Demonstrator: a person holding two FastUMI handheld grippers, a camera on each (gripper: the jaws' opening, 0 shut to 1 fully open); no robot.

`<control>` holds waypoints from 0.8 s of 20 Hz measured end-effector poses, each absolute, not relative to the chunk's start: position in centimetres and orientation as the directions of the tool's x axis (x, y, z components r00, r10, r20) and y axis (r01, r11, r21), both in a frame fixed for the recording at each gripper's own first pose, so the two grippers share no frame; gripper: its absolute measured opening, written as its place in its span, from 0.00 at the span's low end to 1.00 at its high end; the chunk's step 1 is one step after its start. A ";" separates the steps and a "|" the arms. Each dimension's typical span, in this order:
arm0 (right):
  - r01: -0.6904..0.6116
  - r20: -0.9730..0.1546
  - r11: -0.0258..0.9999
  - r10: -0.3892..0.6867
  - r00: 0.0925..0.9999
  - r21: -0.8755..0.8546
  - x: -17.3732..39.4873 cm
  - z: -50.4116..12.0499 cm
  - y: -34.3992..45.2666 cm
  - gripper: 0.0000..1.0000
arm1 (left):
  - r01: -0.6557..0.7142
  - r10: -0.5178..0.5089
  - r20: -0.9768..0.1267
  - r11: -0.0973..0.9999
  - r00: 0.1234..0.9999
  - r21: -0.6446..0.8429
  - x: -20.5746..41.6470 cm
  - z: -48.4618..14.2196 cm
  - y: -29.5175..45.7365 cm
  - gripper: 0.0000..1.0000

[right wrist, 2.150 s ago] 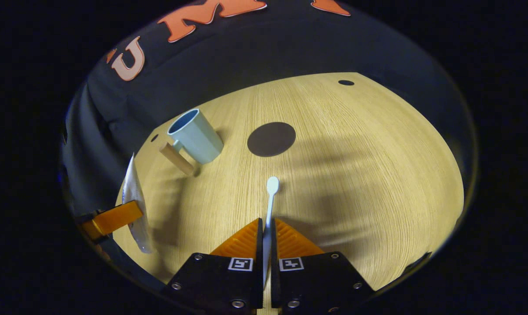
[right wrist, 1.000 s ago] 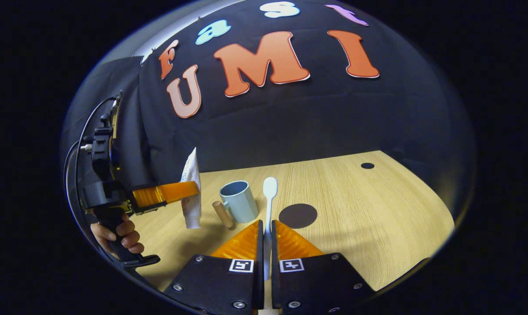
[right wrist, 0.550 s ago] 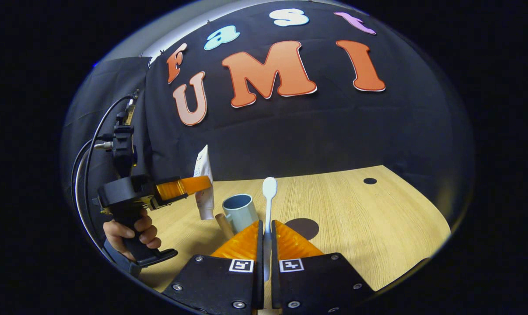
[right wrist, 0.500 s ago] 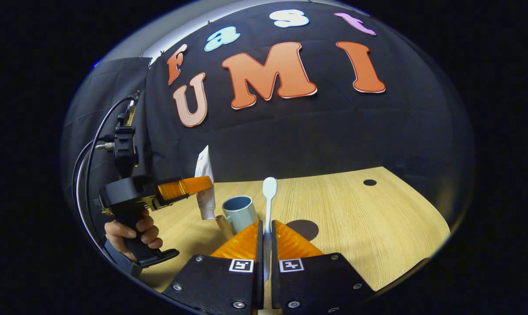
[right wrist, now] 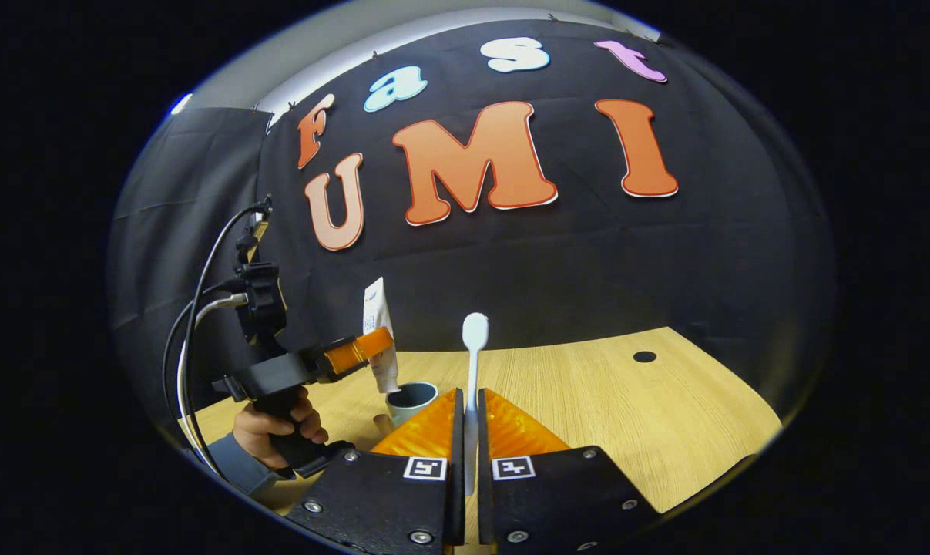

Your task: Put the toothbrush and toothpaste on the desktop into the cup, then pick up the cup and place it on the coaster on the desktop.

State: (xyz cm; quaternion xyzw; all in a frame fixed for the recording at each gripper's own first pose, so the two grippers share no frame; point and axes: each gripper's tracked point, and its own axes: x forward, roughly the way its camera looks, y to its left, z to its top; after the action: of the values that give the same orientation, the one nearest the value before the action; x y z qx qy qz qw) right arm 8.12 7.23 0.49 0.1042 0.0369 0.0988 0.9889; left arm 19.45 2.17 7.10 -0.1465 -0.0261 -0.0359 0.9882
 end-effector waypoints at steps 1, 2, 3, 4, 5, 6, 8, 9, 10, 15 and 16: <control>-0.185 -0.051 0.959 0.201 0.978 0.216 8.3 0.4 7.2 0.07 | 0.075 -0.061 0.057 0.956 0.997 -0.285 19.8 6.8 2.2 0.25; -0.186 -0.048 0.958 0.200 0.979 0.219 8.4 0.4 7.1 0.07 | 0.071 -0.059 0.050 0.957 0.997 -0.281 20.2 6.3 2.2 0.25; -0.187 -0.048 0.957 0.202 0.978 0.222 8.7 0.4 7.1 0.07 | 0.069 -0.060 0.043 0.957 0.997 -0.280 20.5 5.9 2.2 0.25; -0.188 -0.054 0.956 0.205 0.977 0.224 9.1 0.2 7.2 0.07 | 0.072 -0.064 0.037 0.957 0.997 -0.283 20.9 5.5 2.0 0.25; -0.186 -0.057 0.957 0.203 0.977 0.224 9.3 0.0 7.2 0.07 | 0.075 -0.068 0.032 0.955 0.997 -0.287 21.1 5.1 2.0 0.26; -0.181 -0.061 0.958 0.199 0.978 0.224 9.7 -0.1 7.2 0.07 | 0.072 -0.068 0.025 0.956 0.997 -0.286 21.1 5.0 2.0 0.27; -0.181 -0.060 0.957 0.199 0.978 0.227 10.1 -0.2 7.2 0.07 | 0.076 -0.076 0.012 0.957 0.997 -0.279 21.8 4.2 1.6 0.27; -0.185 -0.061 0.955 0.205 0.977 0.232 10.5 -0.2 7.5 0.07 | 0.080 -0.082 0.004 0.958 0.997 -0.275 21.7 4.0 1.6 0.28; -0.187 -0.062 0.953 0.207 0.976 0.237 10.7 -0.2 7.7 0.07 | 0.081 -0.086 -0.004 0.959 0.996 -0.271 21.7 3.8 1.6 0.28; -0.185 -0.086 0.949 0.213 0.973 0.254 11.6 -1.1 8.3 0.07 | 0.089 -0.106 -0.058 0.967 0.993 -0.241 21.8 2.2 1.5 0.31; -0.182 -0.093 0.952 0.211 0.973 0.246 11.6 -1.4 8.3 0.07 | 0.086 -0.104 -0.069 0.969 0.992 -0.234 21.9 2.0 1.6 0.31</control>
State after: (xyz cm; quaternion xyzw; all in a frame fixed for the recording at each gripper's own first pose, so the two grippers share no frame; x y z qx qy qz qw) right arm 11.64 8.27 -1.36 0.1188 0.0592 0.0996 0.9861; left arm 21.88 1.55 2.05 -0.1159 0.0403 -0.0479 0.9913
